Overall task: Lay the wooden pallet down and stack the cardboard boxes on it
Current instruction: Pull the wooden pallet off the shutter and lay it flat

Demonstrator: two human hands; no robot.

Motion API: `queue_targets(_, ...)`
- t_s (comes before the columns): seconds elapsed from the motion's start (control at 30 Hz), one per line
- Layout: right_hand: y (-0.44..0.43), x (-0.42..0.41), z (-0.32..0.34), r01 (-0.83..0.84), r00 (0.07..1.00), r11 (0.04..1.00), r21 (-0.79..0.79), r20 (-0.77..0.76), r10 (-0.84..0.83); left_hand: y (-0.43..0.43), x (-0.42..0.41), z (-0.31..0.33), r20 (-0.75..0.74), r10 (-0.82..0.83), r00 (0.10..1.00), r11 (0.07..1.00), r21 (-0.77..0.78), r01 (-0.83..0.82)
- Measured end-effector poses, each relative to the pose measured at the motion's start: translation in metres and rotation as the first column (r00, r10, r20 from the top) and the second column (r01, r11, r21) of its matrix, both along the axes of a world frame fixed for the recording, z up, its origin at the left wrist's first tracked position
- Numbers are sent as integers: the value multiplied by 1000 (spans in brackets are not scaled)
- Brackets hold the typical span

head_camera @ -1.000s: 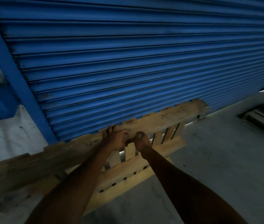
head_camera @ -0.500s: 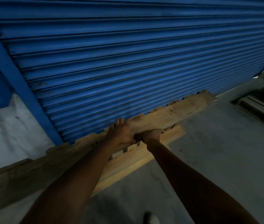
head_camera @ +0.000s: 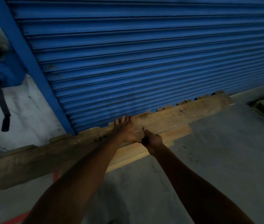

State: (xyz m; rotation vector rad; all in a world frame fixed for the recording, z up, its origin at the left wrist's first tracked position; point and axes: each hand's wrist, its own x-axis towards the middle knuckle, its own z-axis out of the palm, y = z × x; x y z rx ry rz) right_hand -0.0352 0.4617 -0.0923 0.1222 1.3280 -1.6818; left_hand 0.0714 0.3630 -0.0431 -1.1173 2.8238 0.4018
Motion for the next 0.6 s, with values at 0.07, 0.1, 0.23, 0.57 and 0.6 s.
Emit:
queue_targets(0.07, 11, -3, -3, -35, 999, 999, -31, 10, 35, 11, 0, -2, 17, 23, 1000, 1000, 4, -23)
queue_targets(0.1, 17, -3, -2, -46, 999, 999, -29, 9, 46, 17, -1, -3, 20, 29, 999, 1000, -6, -28)
queue_targets(0.23, 37, -1, -9, -94, 996, 996, 5, -5, 94, 41, 1, -5, 61, 52, 997, 999, 0, -52)
queue_targets(0.57, 119, 1, -30, -193, 979, 981, 28, 67, 191, 128, 16, -25, 119, -2, 993, 994, -105, 15)
queue_targets(0.6, 127, 3, -35, -194, 980, 981, 28, 57, 192, 136, 18, -27, 117, -12, 993, 995, -101, 24)
